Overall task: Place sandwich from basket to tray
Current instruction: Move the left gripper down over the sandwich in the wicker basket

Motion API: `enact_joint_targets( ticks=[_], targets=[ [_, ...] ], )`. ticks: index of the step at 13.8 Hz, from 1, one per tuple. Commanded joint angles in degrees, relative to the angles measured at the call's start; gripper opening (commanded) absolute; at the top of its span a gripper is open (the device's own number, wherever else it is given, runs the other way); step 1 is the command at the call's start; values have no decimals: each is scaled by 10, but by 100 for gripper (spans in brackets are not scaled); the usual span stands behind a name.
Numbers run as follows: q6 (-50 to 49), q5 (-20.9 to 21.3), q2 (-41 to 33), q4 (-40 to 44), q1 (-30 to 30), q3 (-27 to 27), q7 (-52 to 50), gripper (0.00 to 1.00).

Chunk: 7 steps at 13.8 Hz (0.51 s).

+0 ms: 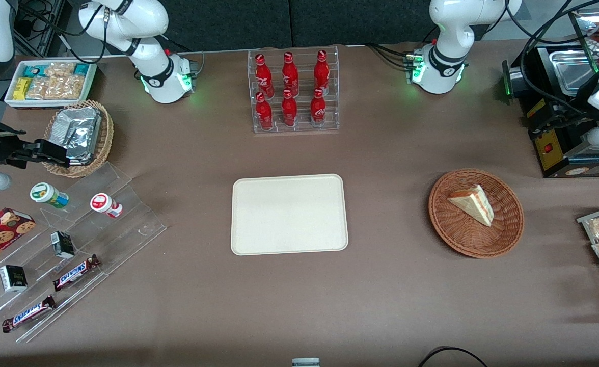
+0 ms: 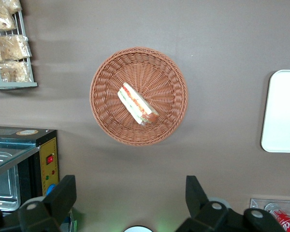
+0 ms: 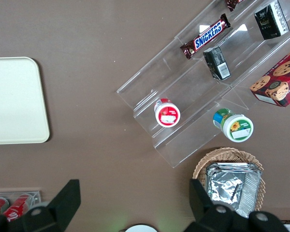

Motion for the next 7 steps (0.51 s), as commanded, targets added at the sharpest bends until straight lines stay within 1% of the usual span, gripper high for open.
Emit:
enact_joint_targets(
  ticks=[1, 5, 6, 7],
  targets=[
    [-18, -4, 8, 16, 1, -1, 5, 100],
    [-18, -6, 15, 10, 4, 1, -8, 100],
    [-18, -6, 22, 8, 7, 2, -34, 100],
    [-15, -6, 33, -2, 7, 2, -91, 100]
  ],
)
